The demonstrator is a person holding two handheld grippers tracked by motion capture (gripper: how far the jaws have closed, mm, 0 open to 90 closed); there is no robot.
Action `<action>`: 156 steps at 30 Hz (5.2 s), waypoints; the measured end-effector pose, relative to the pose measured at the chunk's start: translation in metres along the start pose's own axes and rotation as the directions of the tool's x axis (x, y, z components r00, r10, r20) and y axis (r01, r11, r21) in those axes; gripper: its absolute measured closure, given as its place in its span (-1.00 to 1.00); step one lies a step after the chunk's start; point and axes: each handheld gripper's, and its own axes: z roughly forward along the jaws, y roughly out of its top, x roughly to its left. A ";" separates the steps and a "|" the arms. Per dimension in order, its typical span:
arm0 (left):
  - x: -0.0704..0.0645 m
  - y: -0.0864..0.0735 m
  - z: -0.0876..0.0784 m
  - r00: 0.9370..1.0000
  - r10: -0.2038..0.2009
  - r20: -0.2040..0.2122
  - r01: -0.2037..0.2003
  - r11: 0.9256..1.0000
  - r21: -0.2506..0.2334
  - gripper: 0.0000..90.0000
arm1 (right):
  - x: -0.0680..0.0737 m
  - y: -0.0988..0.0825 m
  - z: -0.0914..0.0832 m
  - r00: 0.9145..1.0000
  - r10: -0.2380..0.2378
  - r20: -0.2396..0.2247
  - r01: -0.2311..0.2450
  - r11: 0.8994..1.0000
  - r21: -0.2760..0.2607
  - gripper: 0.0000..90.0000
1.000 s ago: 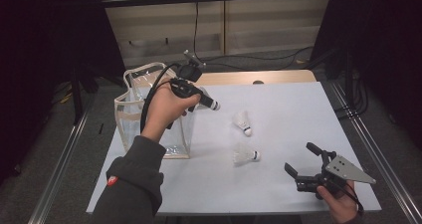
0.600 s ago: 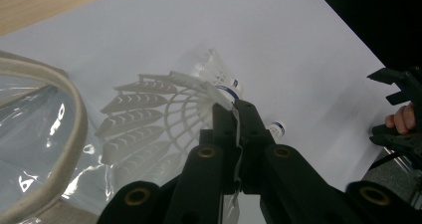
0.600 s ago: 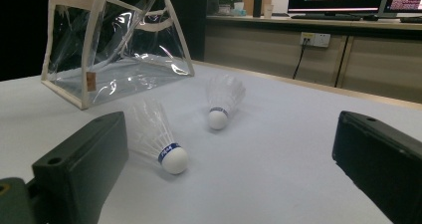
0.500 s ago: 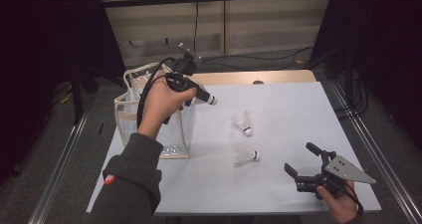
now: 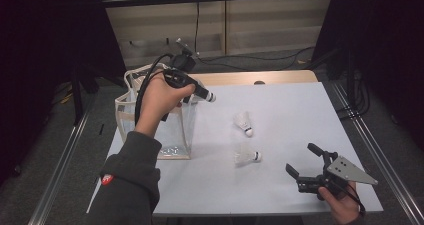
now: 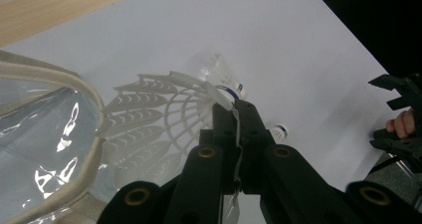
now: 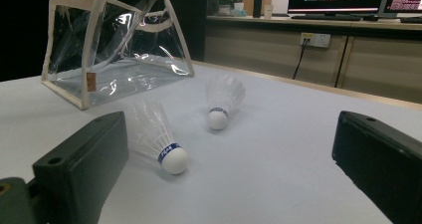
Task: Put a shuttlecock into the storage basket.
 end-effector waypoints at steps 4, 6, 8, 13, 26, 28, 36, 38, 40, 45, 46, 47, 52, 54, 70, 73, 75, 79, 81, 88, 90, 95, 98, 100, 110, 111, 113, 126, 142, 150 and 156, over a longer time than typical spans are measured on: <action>0.002 0.001 -0.002 1.000 -0.004 0.004 0.004 1.000 -0.006 0.99 | 0.000 0.000 0.000 1.000 0.001 0.000 -0.001 1.000 0.000 -0.98; 0.003 0.001 -0.003 1.000 -0.005 0.004 0.005 1.000 -0.006 0.99 | 0.000 0.000 0.000 1.000 0.002 0.001 -0.002 1.000 0.000 -0.98; 0.005 0.002 -0.005 1.000 -0.010 0.003 0.010 1.000 -0.010 0.99 | 0.000 0.000 0.000 1.000 0.003 0.001 -0.003 1.000 0.000 -0.98; 0.006 0.003 -0.007 1.000 -0.014 -0.006 0.014 1.000 -0.010 0.99 | 0.000 0.000 0.000 1.000 0.003 -0.001 -0.003 1.000 0.001 -0.98; 0.008 0.006 -0.008 1.000 -0.011 -0.009 0.011 1.000 -0.007 0.99 | 0.000 0.000 0.000 1.000 0.001 -0.001 -0.001 1.000 -0.001 -0.98; 0.009 0.006 -0.008 1.000 -0.017 -0.011 0.017 1.000 -0.011 0.99 | 0.000 0.000 0.000 1.000 -0.001 0.000 0.001 1.000 -0.001 -0.98; 0.012 0.007 -0.010 0.999 -0.025 -0.019 0.025 1.000 -0.006 0.99 | 0.000 0.000 0.000 1.000 0.003 -0.001 -0.003 1.000 0.000 -0.98; 0.012 0.008 -0.011 0.999 -0.025 -0.020 0.025 1.000 -0.005 0.99 | 0.000 0.000 0.000 1.000 0.001 -0.002 -0.001 1.000 -0.001 -0.98; 0.012 0.008 -0.012 0.999 -0.027 -0.023 0.027 1.000 -0.008 0.99 | 0.000 0.000 0.000 1.000 0.001 -0.001 -0.001 1.000 -0.002 -0.98; 0.014 0.008 -0.016 0.999 -0.031 -0.028 0.030 0.999 -0.011 0.99 | 0.000 0.000 0.000 1.000 0.000 0.001 0.000 1.000 -0.001 -0.98; 0.015 0.008 -0.016 0.999 -0.028 -0.030 0.027 1.000 -0.010 0.99 | 0.000 0.000 0.000 1.000 0.000 -0.001 0.000 1.000 0.000 -0.98; 0.015 0.008 -0.017 0.999 -0.031 -0.029 0.030 0.999 -0.011 0.99 | 0.000 0.000 0.000 1.000 0.000 -0.003 0.000 1.000 -0.001 -0.98; 0.017 0.009 -0.018 0.999 -0.028 -0.039 0.028 1.000 -0.007 0.99 | 0.000 0.000 0.000 1.000 0.000 -0.003 0.000 1.000 -0.002 -0.98; 0.017 0.009 -0.019 0.999 -0.033 -0.034 0.032 0.999 -0.013 0.99 | 0.000 0.000 0.000 1.000 0.000 -0.003 0.000 1.000 -0.001 -0.98; 0.028 0.009 -0.027 0.997 -0.055 -0.060 0.054 0.998 -0.024 0.99 | 0.000 0.000 0.000 1.000 -0.001 -0.005 0.001 1.000 -0.003 -0.98; 0.030 0.010 -0.029 0.997 -0.059 -0.059 0.058 0.998 -0.023 0.99 | 0.000 0.000 0.000 1.000 0.002 -0.006 -0.002 1.000 0.002 -0.98; 0.031 0.010 -0.028 0.996 -0.064 -0.067 0.062 0.998 -0.025 0.99 | 0.000 0.000 0.000 1.000 0.003 -0.005 -0.003 1.000 0.000 -0.98; 0.035 0.009 -0.028 0.995 -0.062 -0.075 0.061 0.998 -0.014 0.99 | 0.000 0.000 0.000 1.000 0.003 -0.006 -0.003 1.000 0.001 -0.98; 0.036 0.009 -0.029 0.995 -0.067 -0.079 0.065 0.998 -0.023 0.99 | 0.000 0.000 0.000 1.000 0.001 -0.005 -0.001 1.000 0.000 -0.98; 0.040 0.009 -0.032 0.994 -0.066 -0.090 0.063 0.998 -0.030 0.99 | 0.000 0.000 0.000 1.000 -0.001 -0.005 0.001 1.000 0.000 -0.98; 0.041 0.009 -0.032 0.993 -0.069 -0.096 0.066 0.997 -0.031 0.99 | 0.000 0.000 0.000 1.000 0.001 -0.006 -0.001 1.000 -0.001 -0.98; 0.043 0.009 -0.033 0.991 -0.072 -0.109 0.068 0.997 -0.035 0.99 | 0.000 0.000 0.000 1.000 0.003 -0.006 -0.003 1.000 -0.001 -0.98; 0.046 0.008 -0.034 0.991 -0.073 -0.113 0.070 0.997 -0.034 0.99 | 0.000 0.000 0.000 1.000 0.003 -0.005 -0.003 1.000 -0.001 -0.98; 0.047 0.008 -0.035 0.991 -0.079 -0.112 0.075 0.996 -0.041 0.99 | 0.000 0.000 0.000 1.000 0.004 -0.007 -0.004 1.000 -0.001 -0.98; 0.054 0.007 -0.039 0.988 -0.094 -0.121 0.089 0.995 -0.048 0.99 | 0.000 0.000 0.000 1.000 0.003 -0.007 -0.003 1.000 0.001 -0.98; 0.055 0.006 -0.039 0.987 -0.098 -0.127 0.092 0.994 -0.051 0.99 | 0.000 0.000 0.000 1.000 0.001 -0.004 -0.001 1.000 -0.003 -0.98; 0.057 0.006 -0.041 0.987 -0.094 -0.129 0.089 0.995 -0.050 0.99 | 0.000 0.000 -0.001 1.000 0.001 -0.003 -0.001 1.000 -0.002 -0.98; 0.064 0.004 -0.042 0.985 -0.097 -0.145 0.089 0.994 -0.057 0.98 | 0.000 0.000 0.000 1.000 0.001 -0.005 -0.001 1.000 -0.001 -0.98; 0.077 -0.002 -0.042 0.980 -0.121 -0.155 0.112 0.992 -0.064 0.98 | -0.001 0.000 -0.001 1.000 0.001 -0.008 -0.001 1.000 -0.003 -0.98; 0.086 -0.008 -0.038 0.974 -0.146 -0.172 0.136 0.988 -0.070 0.98 | 0.000 0.000 -0.001 1.000 0.003 -0.008 -0.003 1.000 0.002 -0.98; 0.090 -0.011 -0.037 0.971 -0.164 -0.176 0.152 0.985 -0.081 0.98 | 0.000 0.000 -0.001 1.000 0.000 -0.011 0.000 1.000 0.003 -0.98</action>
